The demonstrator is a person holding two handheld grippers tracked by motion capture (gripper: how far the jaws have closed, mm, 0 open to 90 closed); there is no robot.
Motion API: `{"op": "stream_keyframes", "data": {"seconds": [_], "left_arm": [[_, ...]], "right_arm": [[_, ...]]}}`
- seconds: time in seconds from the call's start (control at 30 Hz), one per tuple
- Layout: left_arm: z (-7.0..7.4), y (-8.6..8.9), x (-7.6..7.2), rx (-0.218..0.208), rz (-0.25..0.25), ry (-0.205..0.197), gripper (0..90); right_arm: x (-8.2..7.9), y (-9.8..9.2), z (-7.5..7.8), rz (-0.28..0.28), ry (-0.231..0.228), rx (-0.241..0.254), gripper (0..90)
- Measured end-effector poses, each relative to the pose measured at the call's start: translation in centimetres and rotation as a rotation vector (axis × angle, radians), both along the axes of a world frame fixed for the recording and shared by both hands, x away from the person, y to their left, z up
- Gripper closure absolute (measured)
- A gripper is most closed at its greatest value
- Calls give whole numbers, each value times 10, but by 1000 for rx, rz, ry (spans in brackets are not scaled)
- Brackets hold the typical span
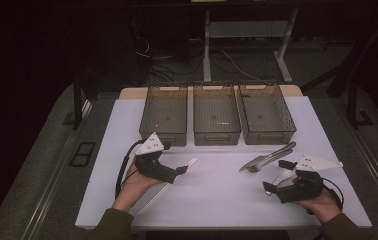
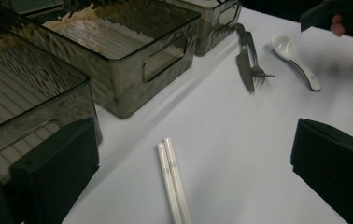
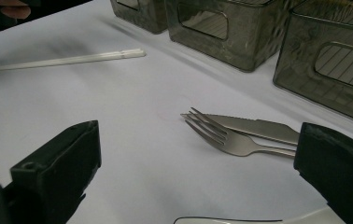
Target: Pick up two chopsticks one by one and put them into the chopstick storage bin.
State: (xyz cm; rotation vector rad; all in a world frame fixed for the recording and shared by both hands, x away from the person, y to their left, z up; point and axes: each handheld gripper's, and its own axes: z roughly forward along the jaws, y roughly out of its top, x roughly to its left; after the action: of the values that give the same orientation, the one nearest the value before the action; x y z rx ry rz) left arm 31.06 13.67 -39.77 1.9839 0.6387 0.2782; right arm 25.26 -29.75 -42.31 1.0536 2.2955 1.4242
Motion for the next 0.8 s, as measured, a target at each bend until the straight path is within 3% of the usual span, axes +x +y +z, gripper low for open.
{"op": "stream_keyframes", "data": {"seconds": [0.33, 0.53, 0.57, 0.8], "left_arm": [[-5, 0, -1, 27, 21, 5, 151], [-7, 2, -2, 33, 18, 12, 306], [-8, 2, -2, 30, 22, 14, 368], [-13, 3, -1, 44, 39, 48, 494]], "right_arm": [[0, 0, 0, 9, -7, -4, 8], [0, 1, -1, 12, -8, -9, 8], [0, 1, -1, 13, -10, -9, 8], [0, 1, -1, 15, -8, -13, 8]]}}
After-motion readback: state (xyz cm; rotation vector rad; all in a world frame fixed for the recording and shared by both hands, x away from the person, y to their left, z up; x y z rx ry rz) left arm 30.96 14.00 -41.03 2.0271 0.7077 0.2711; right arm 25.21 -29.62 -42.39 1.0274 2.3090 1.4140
